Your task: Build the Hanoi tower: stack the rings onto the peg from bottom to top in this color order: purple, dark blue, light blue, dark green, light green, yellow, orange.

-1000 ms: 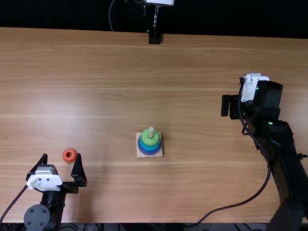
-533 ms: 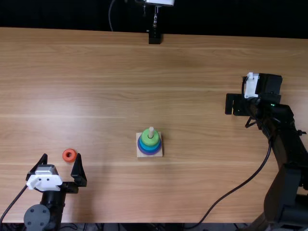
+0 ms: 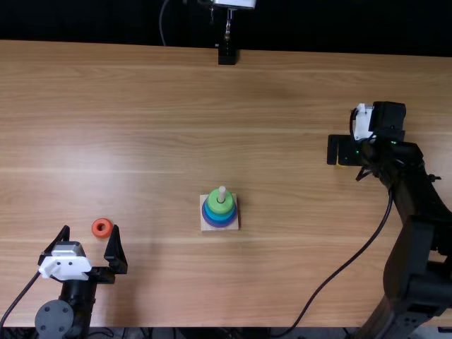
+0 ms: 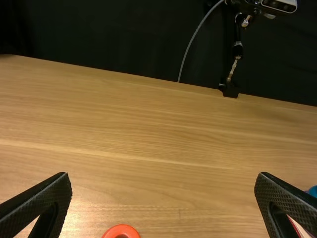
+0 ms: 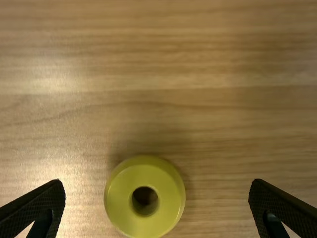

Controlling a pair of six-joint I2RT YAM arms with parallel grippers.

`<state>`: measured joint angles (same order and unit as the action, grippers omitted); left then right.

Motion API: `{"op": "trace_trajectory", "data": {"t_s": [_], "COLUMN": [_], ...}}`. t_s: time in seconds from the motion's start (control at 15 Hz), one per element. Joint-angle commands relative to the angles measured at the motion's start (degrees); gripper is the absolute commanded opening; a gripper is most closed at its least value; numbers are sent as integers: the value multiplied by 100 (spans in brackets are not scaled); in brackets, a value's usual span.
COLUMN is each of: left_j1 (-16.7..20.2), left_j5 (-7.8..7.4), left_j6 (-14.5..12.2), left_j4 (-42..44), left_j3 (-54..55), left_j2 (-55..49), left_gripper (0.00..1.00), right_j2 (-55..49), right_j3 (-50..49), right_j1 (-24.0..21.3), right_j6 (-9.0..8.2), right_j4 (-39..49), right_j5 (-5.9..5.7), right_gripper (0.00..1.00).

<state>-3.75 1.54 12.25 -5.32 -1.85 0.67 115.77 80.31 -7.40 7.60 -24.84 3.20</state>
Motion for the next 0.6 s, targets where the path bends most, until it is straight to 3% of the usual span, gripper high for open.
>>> {"op": "trace_trajectory", "data": {"t_s": [0.0, 0.13, 0.53], "left_j1": [32, 32, 32], "left_j5": [57, 46, 46], "left_j6": [-23, -23, -23], "left_j4": [5, 5, 5], "left_j3": [185, 185, 185], "left_j2": [-67, -67, -67], "left_gripper": [100, 100, 100], "right_j2": [192, 254, 464], "right_j3": [283, 336, 617], "right_j1": [-34, -34, -34], "right_j6": [-42, -380, -422], "right_j4": [-64, -106, -486], "right_j5": [-14, -25, -25], "right_gripper": [100, 100, 100]}}
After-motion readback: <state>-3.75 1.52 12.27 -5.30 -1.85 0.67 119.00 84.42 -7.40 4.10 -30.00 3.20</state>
